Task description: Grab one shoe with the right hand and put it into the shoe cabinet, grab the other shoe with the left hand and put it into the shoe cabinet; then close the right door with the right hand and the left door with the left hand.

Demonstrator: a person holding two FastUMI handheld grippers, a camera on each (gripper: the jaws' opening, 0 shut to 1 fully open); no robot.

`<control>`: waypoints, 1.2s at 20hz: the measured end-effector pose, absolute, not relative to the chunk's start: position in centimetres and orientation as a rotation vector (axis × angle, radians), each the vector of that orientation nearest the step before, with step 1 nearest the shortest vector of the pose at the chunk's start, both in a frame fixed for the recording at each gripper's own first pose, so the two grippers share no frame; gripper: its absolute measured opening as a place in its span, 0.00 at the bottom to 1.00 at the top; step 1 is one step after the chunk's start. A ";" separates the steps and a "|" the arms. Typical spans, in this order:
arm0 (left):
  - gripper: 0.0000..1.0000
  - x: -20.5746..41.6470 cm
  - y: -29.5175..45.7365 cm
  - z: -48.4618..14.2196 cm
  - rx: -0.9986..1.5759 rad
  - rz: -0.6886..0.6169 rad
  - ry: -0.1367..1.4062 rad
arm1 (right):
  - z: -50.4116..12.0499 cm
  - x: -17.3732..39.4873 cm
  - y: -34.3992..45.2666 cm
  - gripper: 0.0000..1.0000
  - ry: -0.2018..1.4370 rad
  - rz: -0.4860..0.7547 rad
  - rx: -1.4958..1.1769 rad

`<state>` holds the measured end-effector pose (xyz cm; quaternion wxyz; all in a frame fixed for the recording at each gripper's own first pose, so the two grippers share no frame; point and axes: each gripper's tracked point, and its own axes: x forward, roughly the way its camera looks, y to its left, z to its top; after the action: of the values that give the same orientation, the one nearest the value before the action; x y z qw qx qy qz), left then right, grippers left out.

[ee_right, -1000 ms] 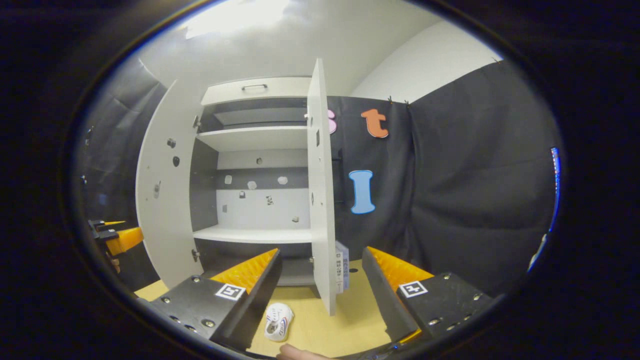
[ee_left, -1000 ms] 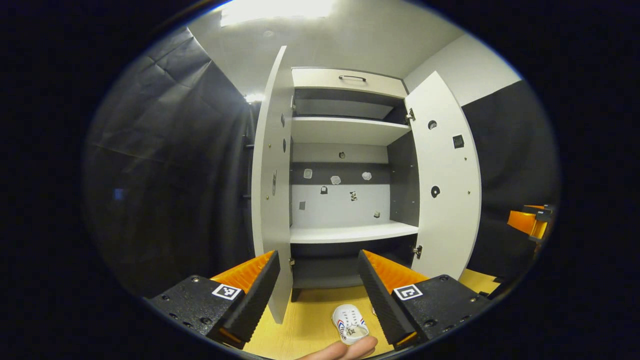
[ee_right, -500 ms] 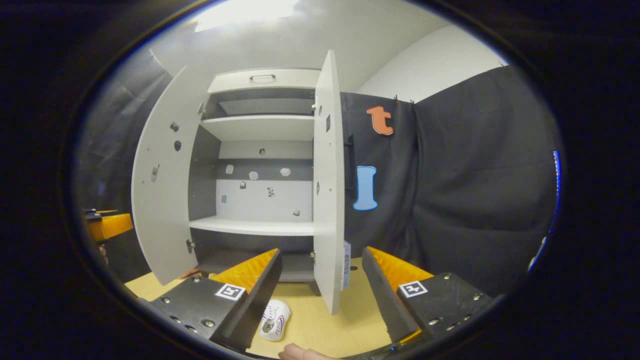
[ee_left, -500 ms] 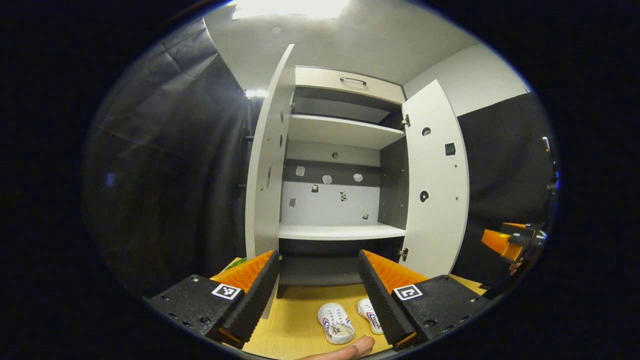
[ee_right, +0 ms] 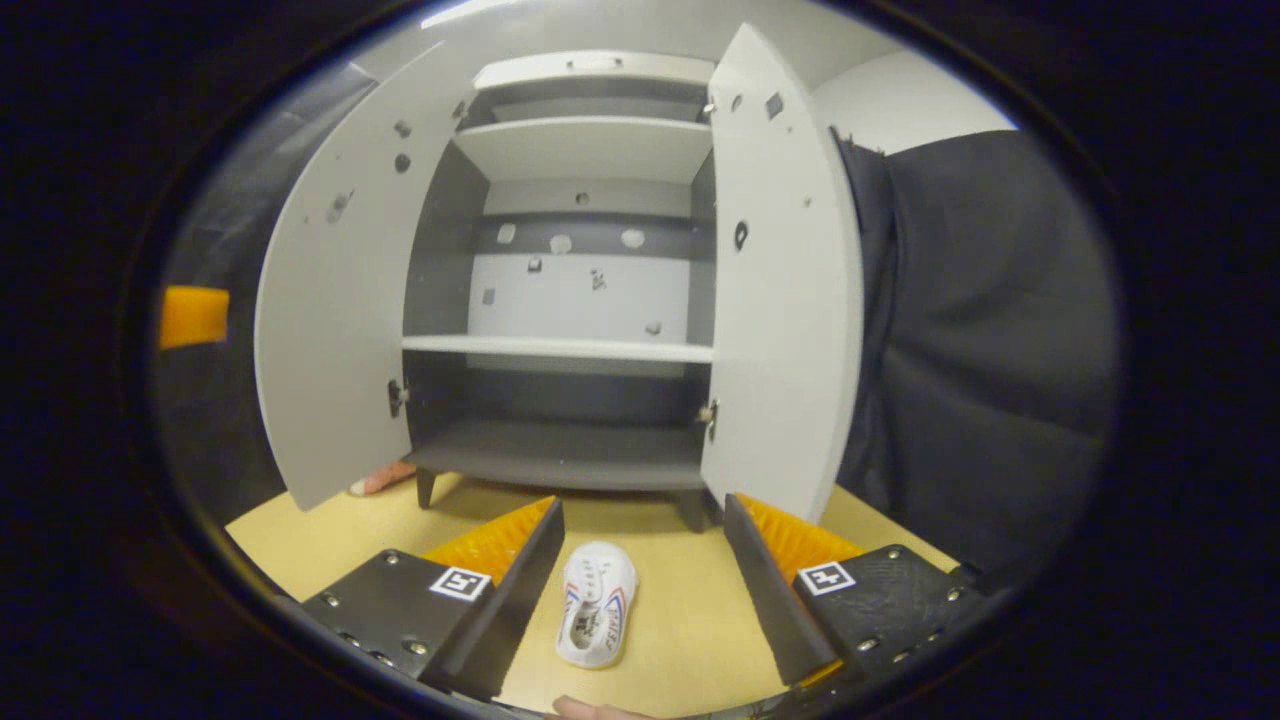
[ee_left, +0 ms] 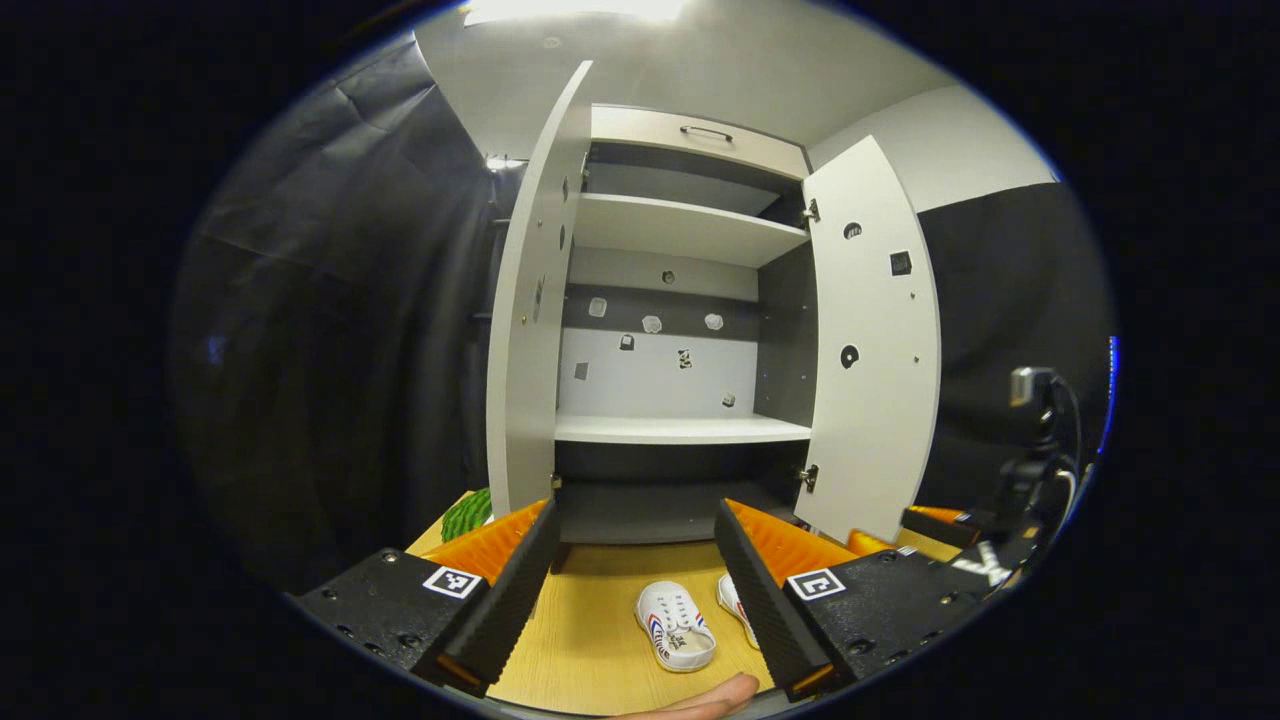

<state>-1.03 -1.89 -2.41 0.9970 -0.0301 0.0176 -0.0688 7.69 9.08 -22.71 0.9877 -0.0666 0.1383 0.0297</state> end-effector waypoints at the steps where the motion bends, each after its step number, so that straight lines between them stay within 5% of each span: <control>1: 0.95 -1.0 -1.6 -2.6 -0.056 -0.135 0.038 | -25.2 8.1 10.1 0.96 0.325 0.072 -0.142; 10: 0.95 -1.6 0.2 -3.3 -0.049 -0.117 0.027 | -40.1 11.0 12.8 0.96 0.634 0.083 -0.111; 12: 0.95 -1.5 0.7 -3.7 -0.054 -0.103 0.033 | -42.3 11.1 13.3 0.82 0.672 0.096 -0.131; 24: 0.95 -1.7 1.3 -5.4 -0.071 -0.131 0.057 | -43.6 10.3 14.0 0.81 0.626 0.098 -0.218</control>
<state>-1.75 1.30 -5.36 0.9968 -0.0353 0.0286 -0.0654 10.28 13.95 -43.56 0.9444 -0.1069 0.3073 0.0481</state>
